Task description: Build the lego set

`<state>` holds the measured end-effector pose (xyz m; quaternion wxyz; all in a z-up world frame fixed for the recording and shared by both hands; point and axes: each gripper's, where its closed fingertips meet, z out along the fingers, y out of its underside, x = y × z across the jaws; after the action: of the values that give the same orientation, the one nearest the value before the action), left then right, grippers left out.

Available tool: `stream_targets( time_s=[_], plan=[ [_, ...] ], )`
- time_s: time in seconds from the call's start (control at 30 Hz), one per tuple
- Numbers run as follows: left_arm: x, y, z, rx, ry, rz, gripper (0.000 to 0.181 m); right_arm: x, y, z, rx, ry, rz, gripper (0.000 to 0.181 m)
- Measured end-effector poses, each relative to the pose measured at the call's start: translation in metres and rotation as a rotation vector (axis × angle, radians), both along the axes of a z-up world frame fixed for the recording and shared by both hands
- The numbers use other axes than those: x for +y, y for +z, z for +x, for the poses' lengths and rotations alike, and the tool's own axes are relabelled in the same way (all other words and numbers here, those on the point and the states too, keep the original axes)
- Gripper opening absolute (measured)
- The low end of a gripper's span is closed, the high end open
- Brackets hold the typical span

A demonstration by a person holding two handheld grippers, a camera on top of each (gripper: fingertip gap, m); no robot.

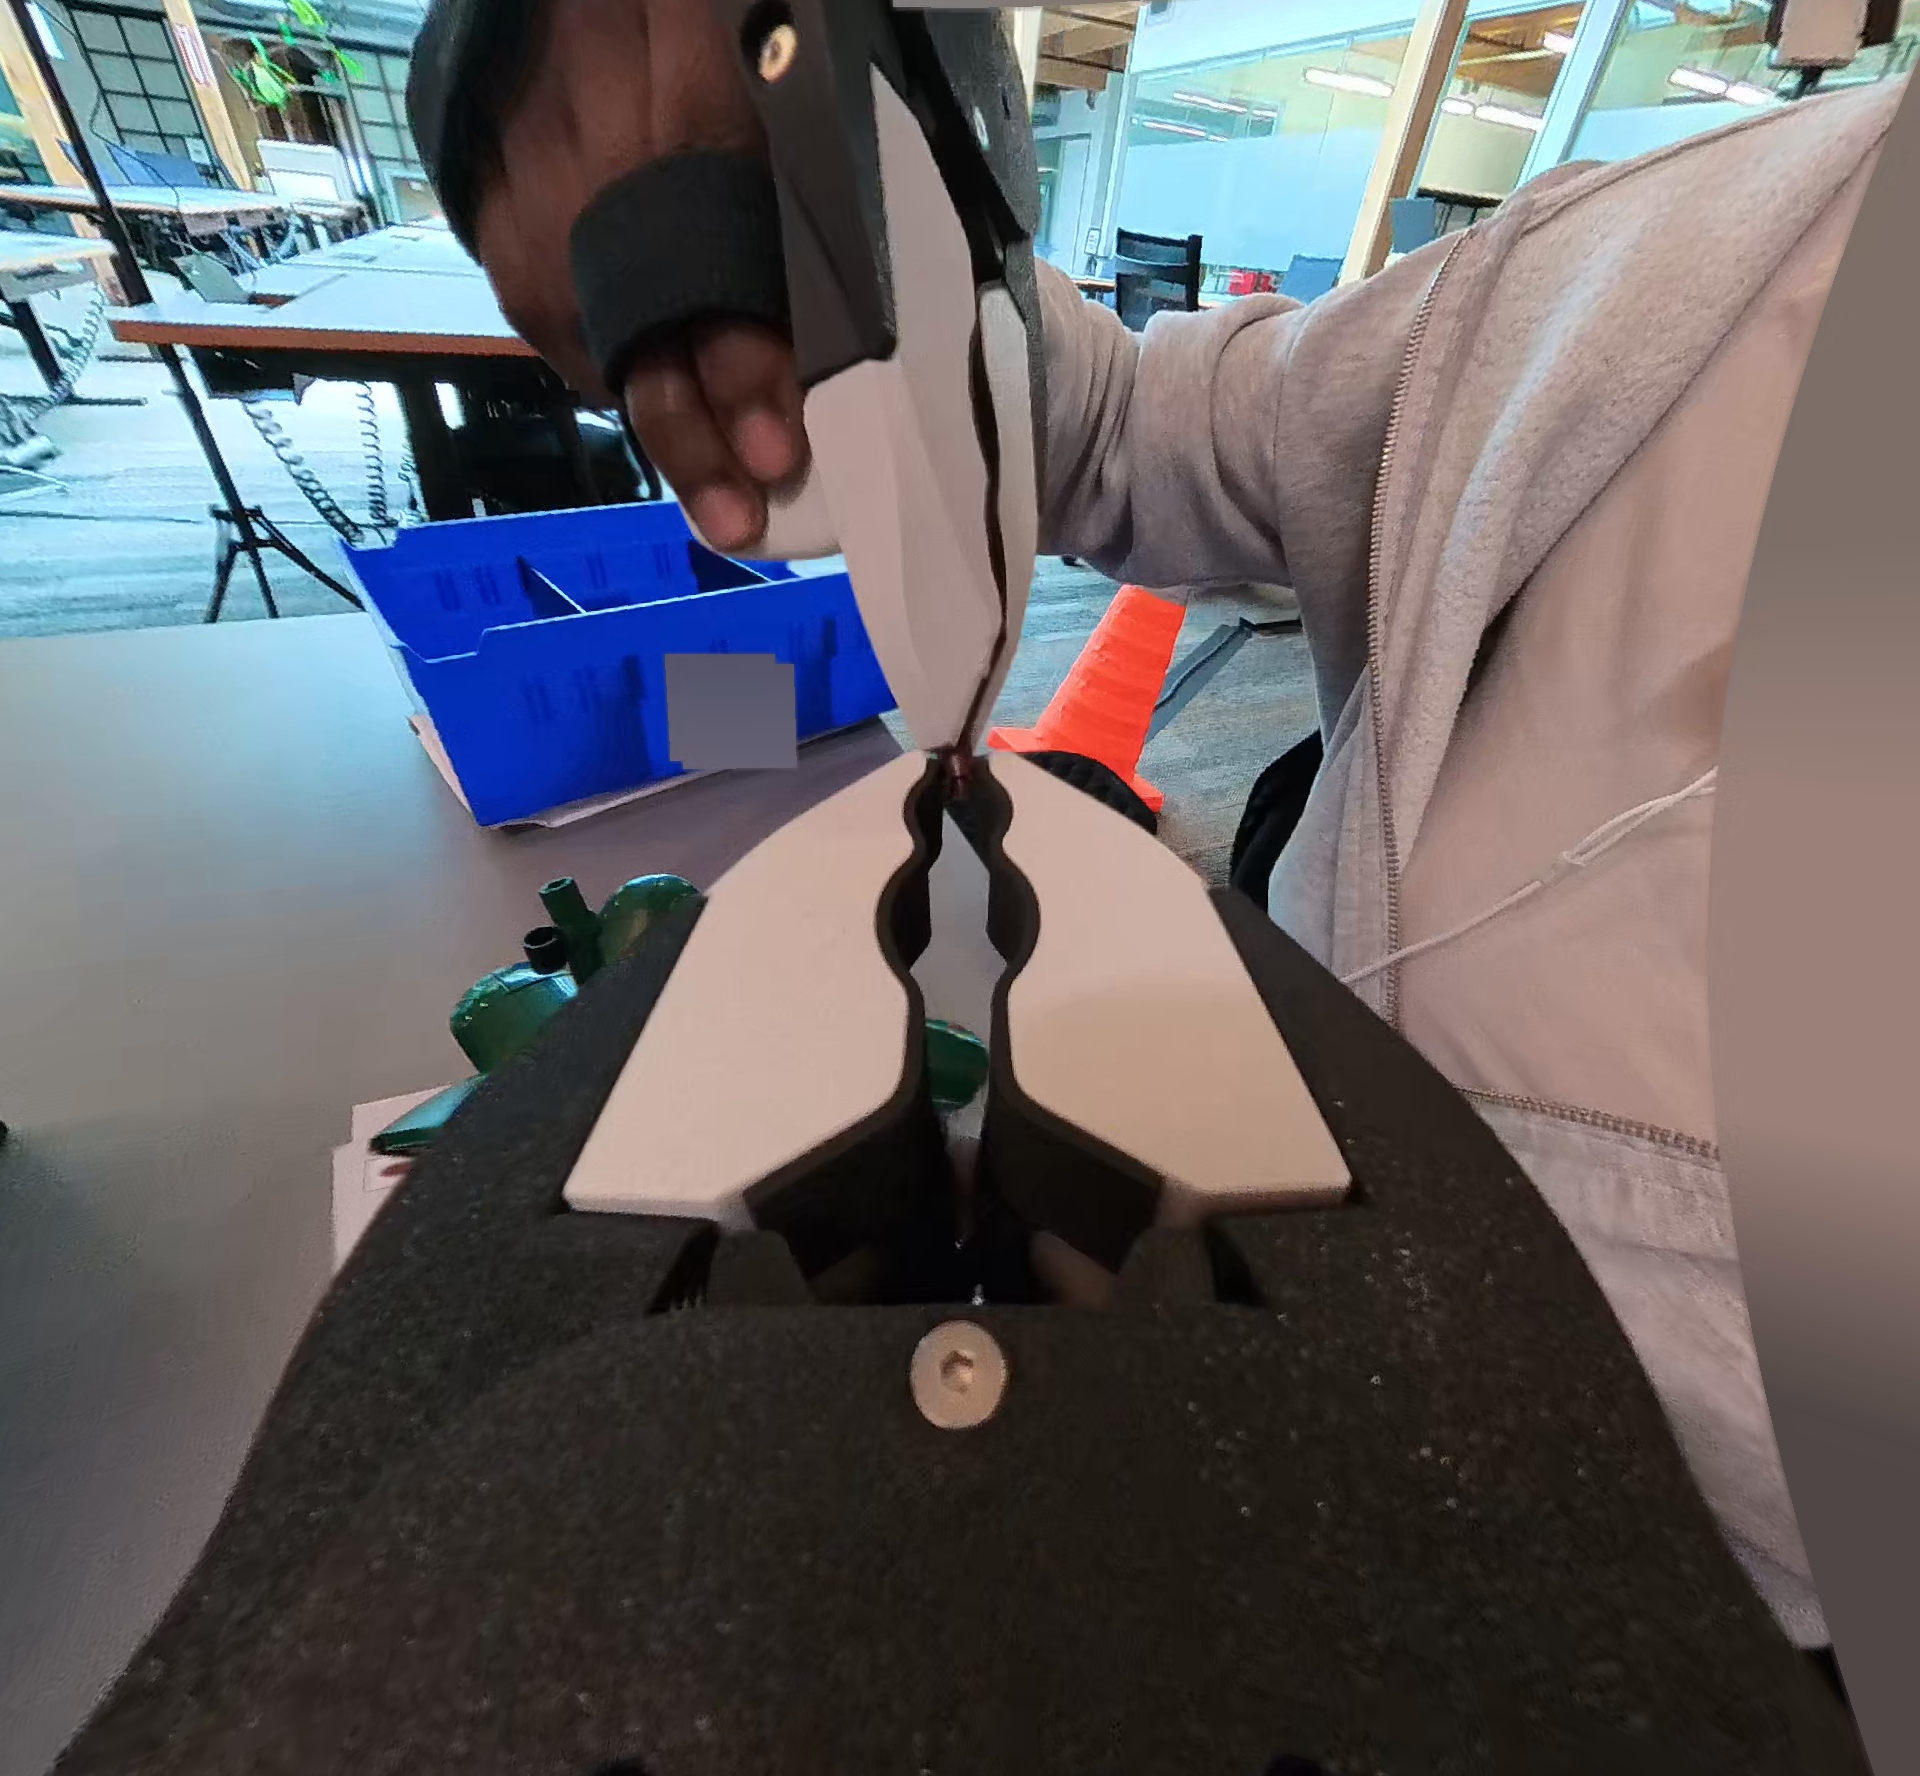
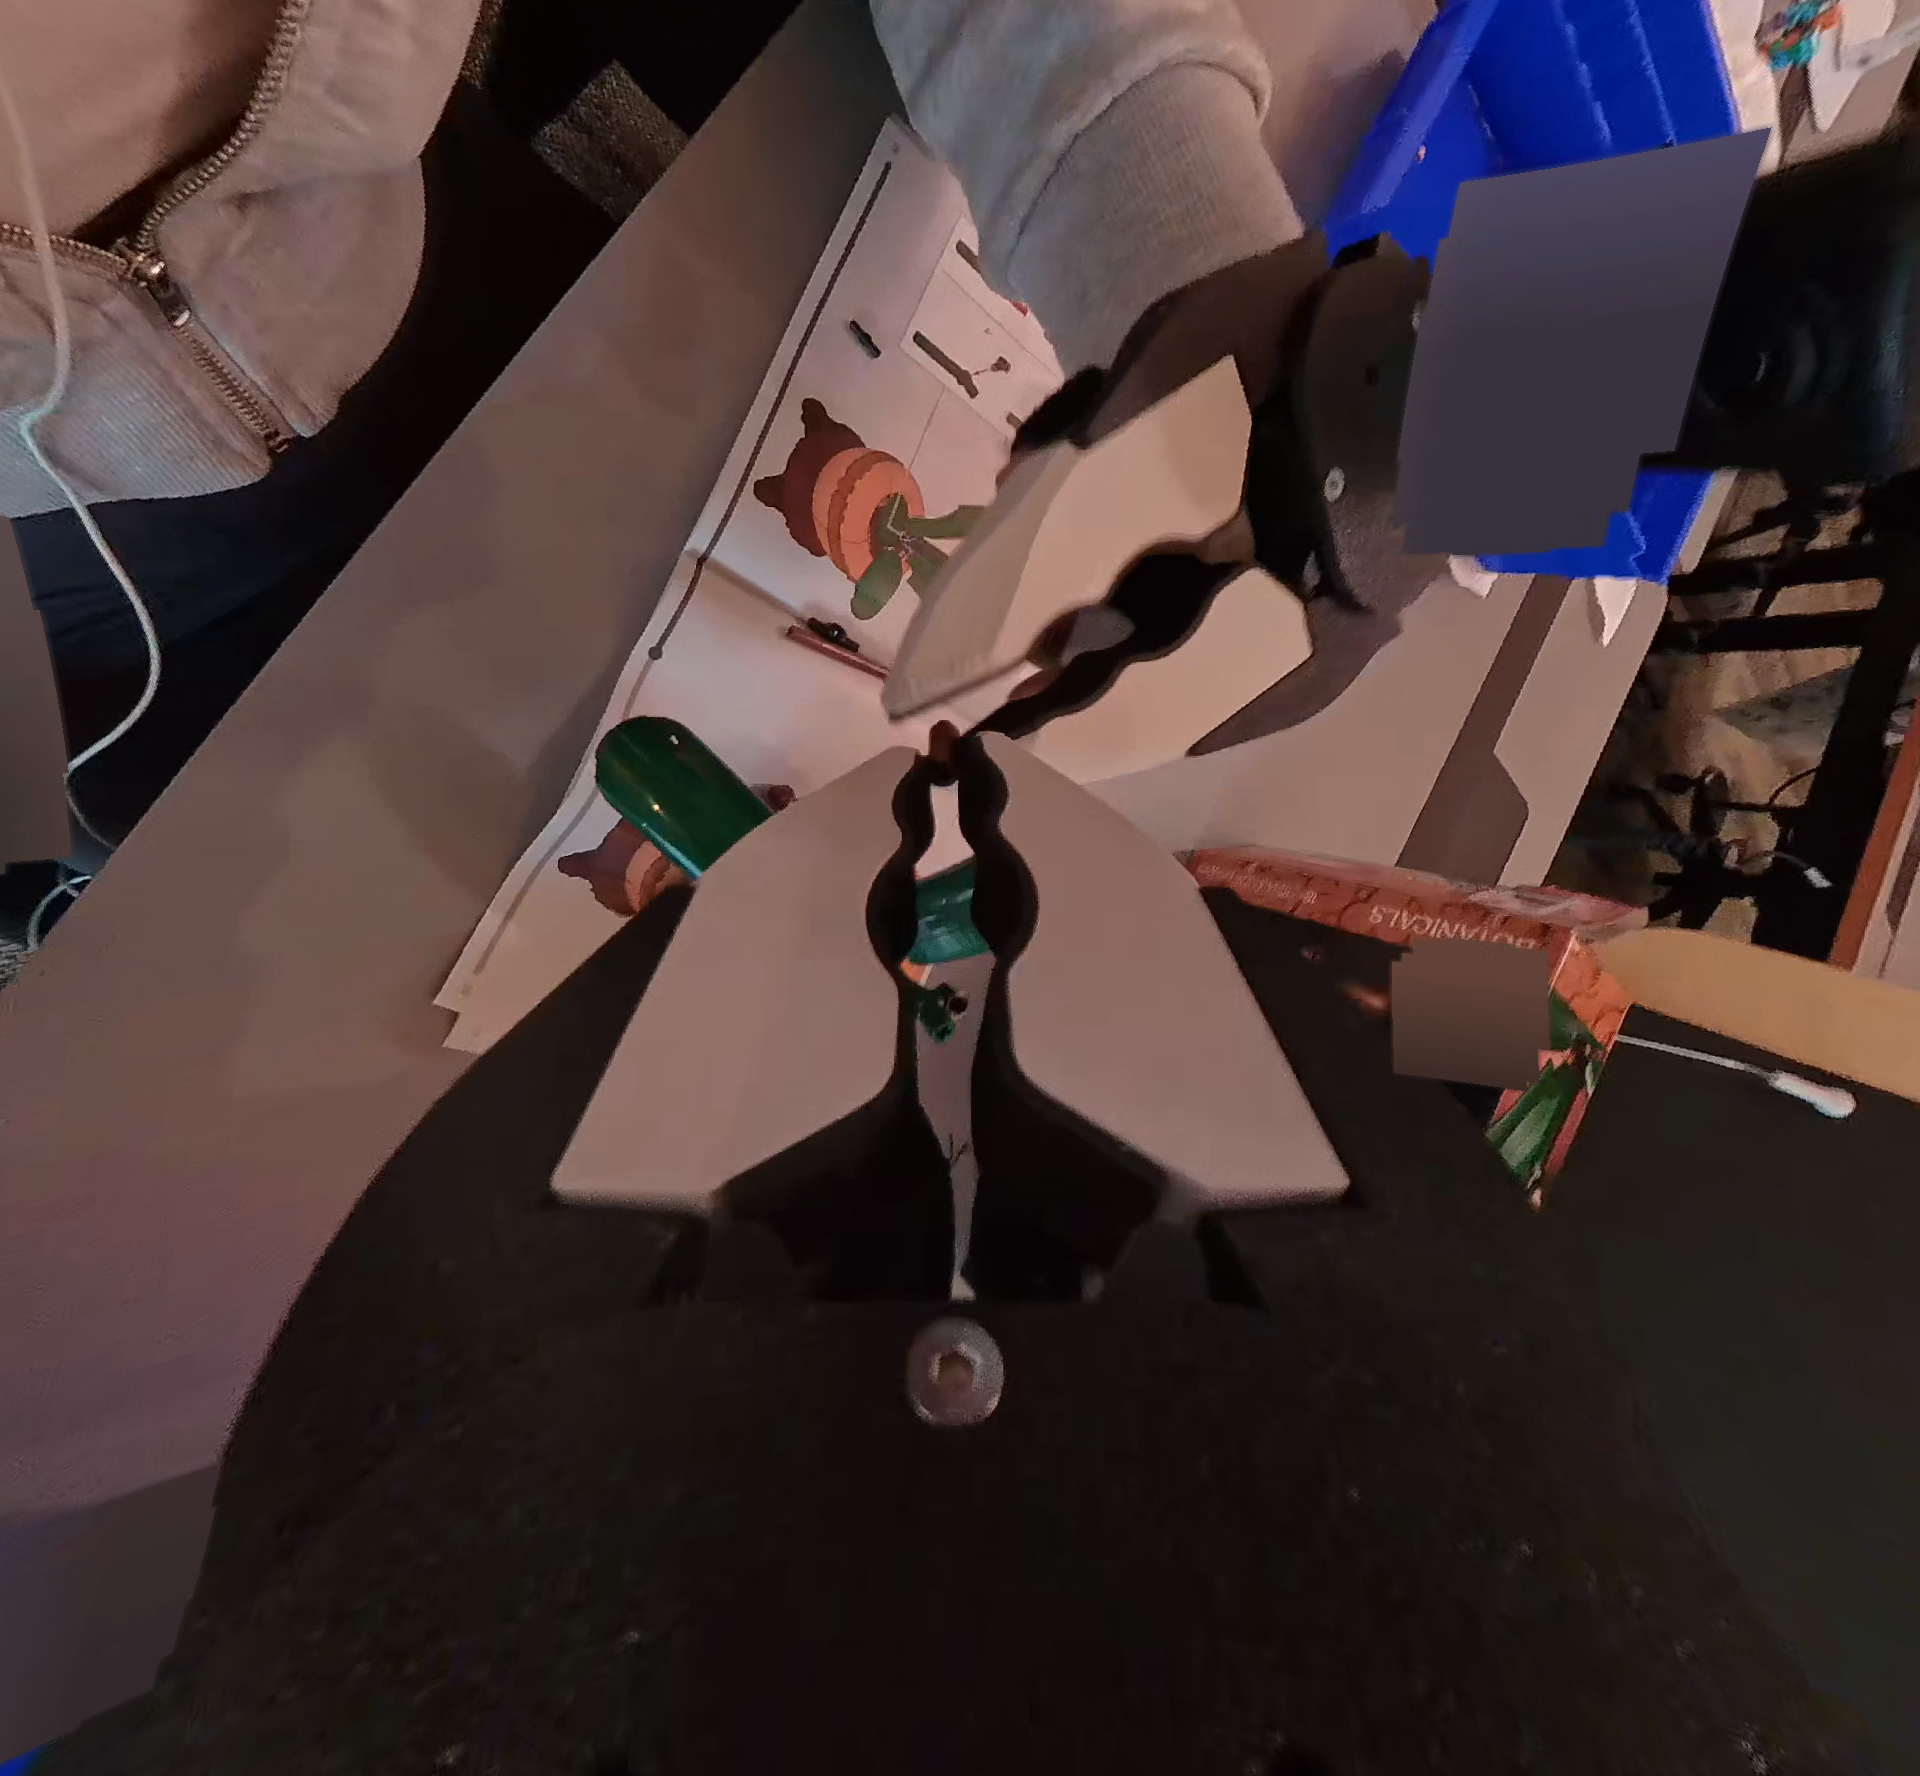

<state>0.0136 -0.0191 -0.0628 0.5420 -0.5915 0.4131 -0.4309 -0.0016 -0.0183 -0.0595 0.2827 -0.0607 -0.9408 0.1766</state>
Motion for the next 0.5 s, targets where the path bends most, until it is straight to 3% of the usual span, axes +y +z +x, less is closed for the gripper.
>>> stream_targets(
  time_s=[0.07,0.13,0.17,0.23,0.37,0.5],
  plan=[
    [0.006,-0.003,-0.011,0.08,0.069,0.071,0.023,0.012,0.003,0.003,-0.041,-0.041,0.014,0.004],
    [0.019,-0.018,-0.035,0.275,0.203,0.156,0.058,0.033,0.0,0.006,-0.122,-0.119,0.051,0.005],
    [0.023,-0.025,-0.046,0.346,0.244,0.167,0.079,0.041,-0.005,0.008,-0.181,-0.158,0.051,0.005],
    [0.033,-0.04,-0.062,0.415,0.305,0.123,0.102,0.052,-0.014,0.006,-0.289,-0.242,0.036,0.005],
    [0.052,-0.085,-0.065,0.47,0.303,0.041,0.115,0.052,-0.025,-0.006,-0.443,-0.361,-0.032,0.004],
    [0.066,-0.112,-0.047,0.442,0.271,0.037,0.113,0.055,-0.044,-0.006,-0.51,-0.426,0.045,0.004]
  ],
)
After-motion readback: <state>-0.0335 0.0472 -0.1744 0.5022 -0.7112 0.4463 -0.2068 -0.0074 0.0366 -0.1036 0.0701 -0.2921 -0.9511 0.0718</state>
